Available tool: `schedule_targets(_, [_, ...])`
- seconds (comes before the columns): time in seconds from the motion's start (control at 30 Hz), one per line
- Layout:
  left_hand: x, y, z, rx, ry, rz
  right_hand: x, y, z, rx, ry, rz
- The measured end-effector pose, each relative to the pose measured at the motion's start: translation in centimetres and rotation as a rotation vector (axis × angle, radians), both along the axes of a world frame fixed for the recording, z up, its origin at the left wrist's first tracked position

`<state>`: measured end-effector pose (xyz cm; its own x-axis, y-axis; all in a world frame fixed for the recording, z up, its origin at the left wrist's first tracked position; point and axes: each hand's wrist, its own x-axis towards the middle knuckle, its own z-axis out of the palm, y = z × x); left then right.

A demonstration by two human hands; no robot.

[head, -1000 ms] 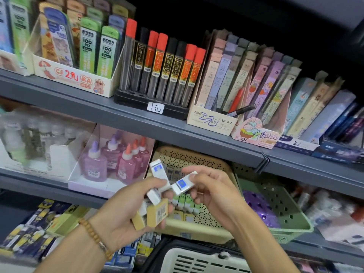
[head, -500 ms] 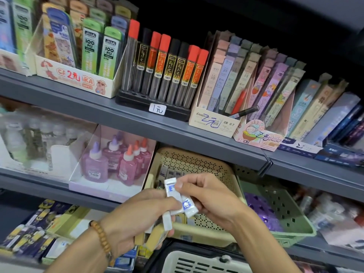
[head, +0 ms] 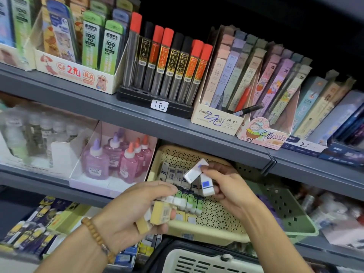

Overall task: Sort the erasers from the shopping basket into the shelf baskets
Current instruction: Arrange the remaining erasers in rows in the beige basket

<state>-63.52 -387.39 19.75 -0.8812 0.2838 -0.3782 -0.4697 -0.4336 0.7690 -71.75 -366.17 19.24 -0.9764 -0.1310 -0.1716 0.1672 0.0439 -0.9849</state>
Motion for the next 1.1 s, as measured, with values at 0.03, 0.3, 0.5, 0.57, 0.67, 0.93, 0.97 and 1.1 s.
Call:
schedule_targets(0.03, [-0.1,-0.1,0.0,0.042,-0.009,0.023,-0.8,0.6,-0.4,-0.004,-0.024,-0.089])
schedule_targets(0.3, [-1.1,-0.7,-0.9,0.021,0.035,0.251,-6.5,2.3,-2.1,0.722,-0.105,-0.047])
schedule_targets(0.5, [-1.4,-0.8,-1.0,0.007,0.082,0.236,-8.2,2.0,-3.5,0.839,-0.140,0.076])
schedule_targets(0.57, [-1.4,-0.7,-1.0,0.001,0.074,0.248,-8.2,1.8,-4.1,0.763,-0.121,0.038])
schedule_targets(0.67, [-1.6,-0.5,-0.9,-0.001,0.069,0.267,-8.1,1.6,-4.6,0.649,-0.064,-0.065])
schedule_targets(0.93, [-1.7,-0.4,-0.8,0.033,0.075,0.299,-8.0,1.6,-5.3,0.994,-0.072,-0.150])
schedule_targets(0.97, [-1.7,-0.4,-0.8,0.038,0.079,0.297,-7.8,1.5,-5.4,0.891,-0.154,-0.154])
schedule_targets(1.1, [-1.6,-0.3,-0.8,0.032,0.082,0.300,-6.7,1.8,-4.8,0.664,-0.224,-0.168])
